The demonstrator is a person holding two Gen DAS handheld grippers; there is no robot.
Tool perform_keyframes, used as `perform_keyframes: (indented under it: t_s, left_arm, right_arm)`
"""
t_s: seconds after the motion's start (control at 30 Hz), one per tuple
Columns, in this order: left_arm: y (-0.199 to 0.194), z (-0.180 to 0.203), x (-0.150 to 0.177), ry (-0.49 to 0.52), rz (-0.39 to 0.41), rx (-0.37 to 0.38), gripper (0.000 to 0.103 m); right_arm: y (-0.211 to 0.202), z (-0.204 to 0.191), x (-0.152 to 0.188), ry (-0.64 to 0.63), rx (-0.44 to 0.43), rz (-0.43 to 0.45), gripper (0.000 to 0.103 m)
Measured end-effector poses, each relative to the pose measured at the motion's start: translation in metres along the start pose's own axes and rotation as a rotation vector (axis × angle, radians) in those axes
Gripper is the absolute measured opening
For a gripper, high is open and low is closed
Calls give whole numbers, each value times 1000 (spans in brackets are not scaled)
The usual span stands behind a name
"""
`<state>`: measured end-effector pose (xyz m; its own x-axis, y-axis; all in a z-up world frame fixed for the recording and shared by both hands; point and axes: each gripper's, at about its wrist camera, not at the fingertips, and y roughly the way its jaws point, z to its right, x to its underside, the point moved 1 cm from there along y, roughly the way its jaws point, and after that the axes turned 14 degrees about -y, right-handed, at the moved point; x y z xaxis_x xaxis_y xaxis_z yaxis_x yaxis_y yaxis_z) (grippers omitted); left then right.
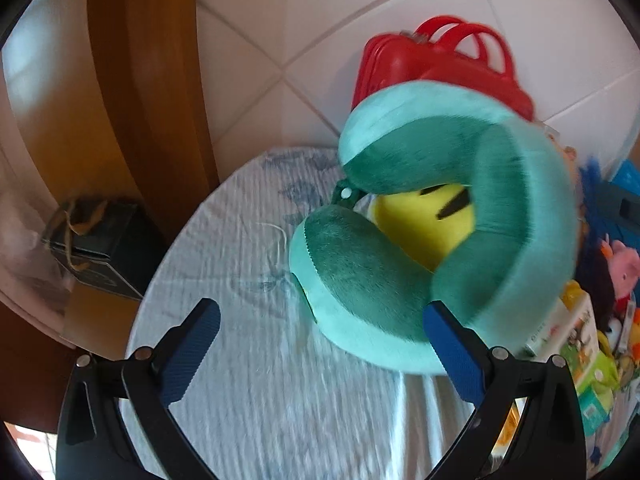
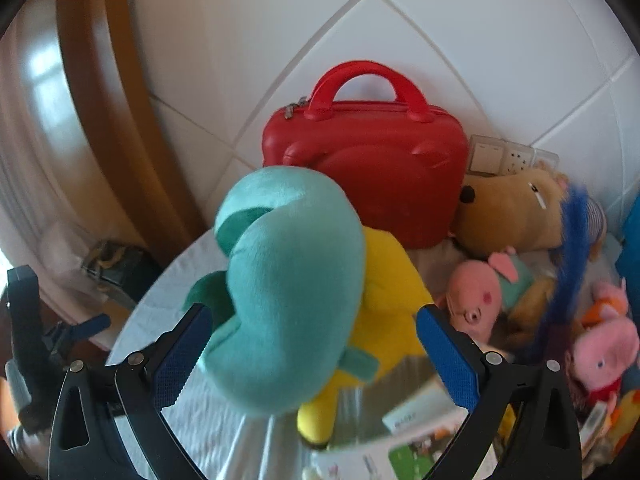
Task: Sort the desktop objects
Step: 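Close both grippers on the teal neck pillow and lift it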
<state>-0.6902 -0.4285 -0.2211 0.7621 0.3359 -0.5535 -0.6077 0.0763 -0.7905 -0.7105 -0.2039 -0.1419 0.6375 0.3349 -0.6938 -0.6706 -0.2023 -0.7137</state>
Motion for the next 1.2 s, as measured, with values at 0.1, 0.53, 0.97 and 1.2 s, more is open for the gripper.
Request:
perform_keyframes:
  t_s: [0.1, 0.53, 0.97, 1.2]
  left_arm:
    - [24, -3, -4, -34, -23, 19, 103]
    - [91, 13, -3, -137, -112, 148, 103]
    - [89, 14, 6, -191, -83, 191, 102]
    - [104, 1, 9, -310, -160, 257, 103]
  right_arm:
    - [27, -6, -10, -19, 14, -18, 103]
    - [105, 2, 12, -9, 3, -73, 103]
    - [103, 5, 21, -47, 4, -66, 99]
    - [89, -8, 20, -132, 95, -34, 102]
